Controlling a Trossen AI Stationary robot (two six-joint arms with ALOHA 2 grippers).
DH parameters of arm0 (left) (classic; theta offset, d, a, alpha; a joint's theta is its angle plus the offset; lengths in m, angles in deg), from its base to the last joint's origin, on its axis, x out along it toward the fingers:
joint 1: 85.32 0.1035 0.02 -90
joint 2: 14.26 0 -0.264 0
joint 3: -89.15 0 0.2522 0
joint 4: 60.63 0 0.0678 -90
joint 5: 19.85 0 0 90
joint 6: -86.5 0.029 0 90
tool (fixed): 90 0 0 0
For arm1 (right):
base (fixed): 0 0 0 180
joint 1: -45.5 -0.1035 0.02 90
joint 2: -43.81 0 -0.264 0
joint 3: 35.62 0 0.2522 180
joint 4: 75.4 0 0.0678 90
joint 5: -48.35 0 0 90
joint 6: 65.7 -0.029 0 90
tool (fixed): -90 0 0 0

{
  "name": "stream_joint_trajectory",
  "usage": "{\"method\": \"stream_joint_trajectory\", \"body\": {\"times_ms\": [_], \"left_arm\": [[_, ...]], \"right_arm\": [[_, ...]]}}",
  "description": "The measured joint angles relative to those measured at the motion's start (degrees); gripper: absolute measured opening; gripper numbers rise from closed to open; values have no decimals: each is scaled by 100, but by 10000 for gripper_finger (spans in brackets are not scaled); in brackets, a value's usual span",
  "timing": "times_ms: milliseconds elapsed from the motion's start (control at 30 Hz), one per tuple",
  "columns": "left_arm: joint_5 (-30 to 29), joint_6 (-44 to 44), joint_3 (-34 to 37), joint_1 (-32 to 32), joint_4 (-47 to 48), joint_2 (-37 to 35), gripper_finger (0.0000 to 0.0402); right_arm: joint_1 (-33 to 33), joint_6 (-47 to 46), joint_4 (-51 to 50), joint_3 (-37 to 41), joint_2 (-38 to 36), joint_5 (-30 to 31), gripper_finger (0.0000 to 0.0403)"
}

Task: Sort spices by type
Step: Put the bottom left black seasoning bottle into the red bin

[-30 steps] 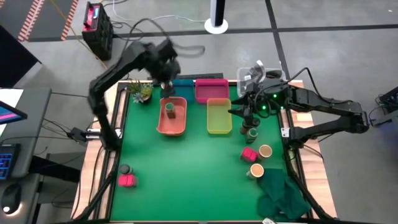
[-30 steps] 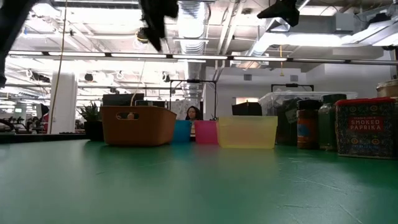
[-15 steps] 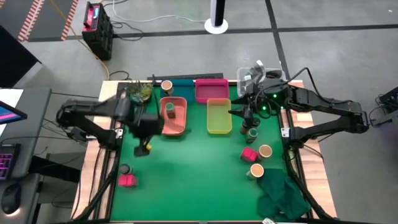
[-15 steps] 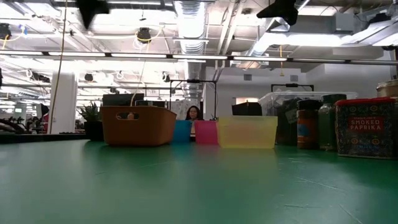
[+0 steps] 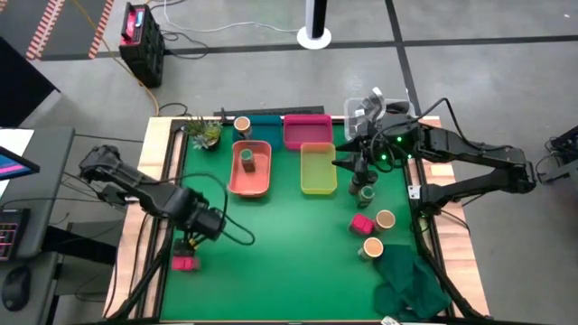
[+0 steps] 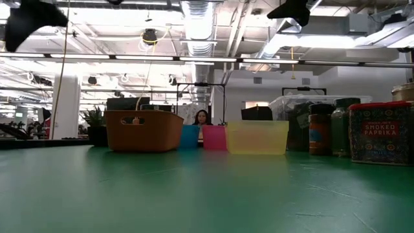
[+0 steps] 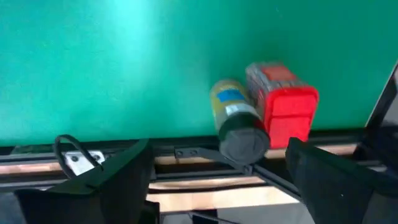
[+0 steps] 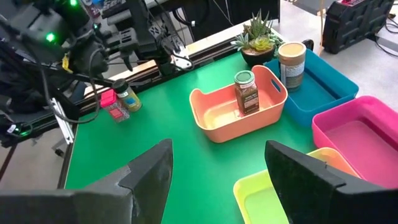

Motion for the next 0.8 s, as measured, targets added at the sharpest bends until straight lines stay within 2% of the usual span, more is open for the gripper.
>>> {"method": "stream_joint_trajectory", "body": {"times_ms": [233, 433, 800], "left_arm": [[37, -288, 203, -648, -367, -1, 349], [73, -660, 650, -1062, -700, -115, 349], [-171, -1241, 1517, -1207, -1203, -739, 349]], "right_arm": [[0, -1, -14, 0, 0, 3, 282], [0, -11, -15, 0, 0, 25, 282], [2, -32, -14, 0, 0, 37, 282]]}}
